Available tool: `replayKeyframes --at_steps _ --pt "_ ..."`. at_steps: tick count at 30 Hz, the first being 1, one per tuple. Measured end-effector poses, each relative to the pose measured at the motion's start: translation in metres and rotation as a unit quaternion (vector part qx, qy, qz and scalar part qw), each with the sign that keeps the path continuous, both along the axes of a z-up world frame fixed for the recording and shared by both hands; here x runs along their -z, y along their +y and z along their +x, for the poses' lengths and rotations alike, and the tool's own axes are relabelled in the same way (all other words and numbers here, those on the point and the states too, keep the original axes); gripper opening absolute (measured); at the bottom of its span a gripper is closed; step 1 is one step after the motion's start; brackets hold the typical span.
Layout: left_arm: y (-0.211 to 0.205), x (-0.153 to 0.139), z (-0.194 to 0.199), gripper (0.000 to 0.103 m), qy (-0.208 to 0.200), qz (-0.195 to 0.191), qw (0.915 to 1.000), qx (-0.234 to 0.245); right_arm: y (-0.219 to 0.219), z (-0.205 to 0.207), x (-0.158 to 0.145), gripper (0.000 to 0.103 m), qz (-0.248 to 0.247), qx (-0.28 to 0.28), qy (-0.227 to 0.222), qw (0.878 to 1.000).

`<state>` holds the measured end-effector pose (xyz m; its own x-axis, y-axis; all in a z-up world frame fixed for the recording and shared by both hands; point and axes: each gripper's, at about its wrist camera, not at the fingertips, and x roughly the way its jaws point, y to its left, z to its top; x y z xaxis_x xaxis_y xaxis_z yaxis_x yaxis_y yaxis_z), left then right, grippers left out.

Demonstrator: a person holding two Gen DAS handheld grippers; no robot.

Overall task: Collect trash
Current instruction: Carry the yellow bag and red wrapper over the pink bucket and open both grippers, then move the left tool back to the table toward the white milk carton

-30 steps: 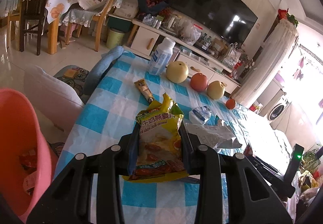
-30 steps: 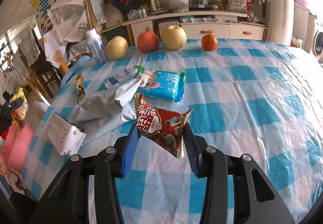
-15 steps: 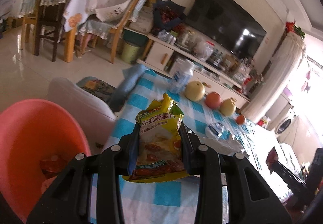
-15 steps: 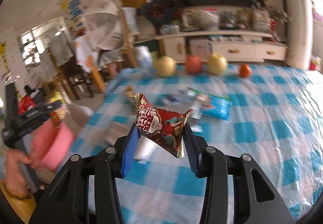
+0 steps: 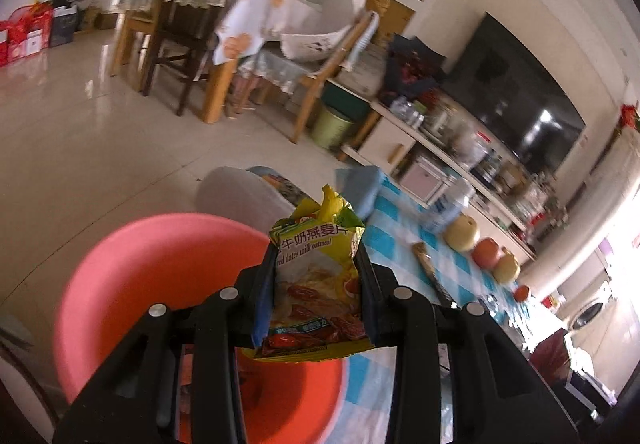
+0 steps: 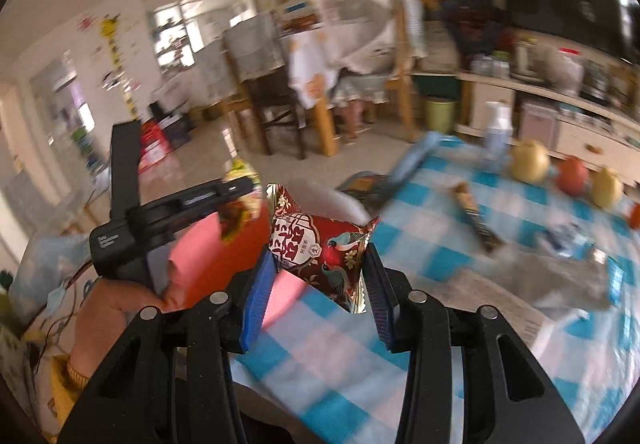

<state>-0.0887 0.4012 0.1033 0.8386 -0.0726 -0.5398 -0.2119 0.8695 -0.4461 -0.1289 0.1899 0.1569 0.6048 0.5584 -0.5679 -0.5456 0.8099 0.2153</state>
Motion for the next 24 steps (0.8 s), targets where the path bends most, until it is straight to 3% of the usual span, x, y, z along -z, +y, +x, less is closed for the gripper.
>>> replayKeyframes --at_steps 10,12,15,16,18,22,24 --pt "0.036 0.009 0.002 0.041 0.025 0.01 0.9985 -0.048 0.086 0.029 0.036 0.049 -0.026 -0.078 0.025 0.996" --pt "0.04 0.01 0.003 0.064 0.032 0.016 0.9975 -0.061 0.098 0.033 0.048 0.055 -0.027 -0.09 0.035 0.995" --pt "0.043 0.009 0.002 0.081 0.032 0.027 0.9962 -0.076 0.101 0.039 0.06 0.064 -0.041 -0.075 0.047 0.995" --pt "0.045 0.009 0.003 0.084 0.033 0.029 0.9958 -0.081 0.098 0.04 0.061 0.073 -0.035 -0.068 0.051 0.996" --pt "0.045 0.009 0.001 0.085 0.03 0.033 0.9952 -0.087 0.087 0.04 0.06 0.082 -0.028 -0.053 0.052 0.997" --pt "0.037 0.005 -0.002 0.086 -0.002 0.054 0.9945 -0.09 0.065 0.034 0.057 0.084 -0.039 -0.022 0.037 0.998" --pt "0.03 -0.001 -0.006 0.093 -0.03 0.074 0.9927 -0.091 0.054 0.029 0.057 0.084 -0.043 -0.012 0.033 0.998"
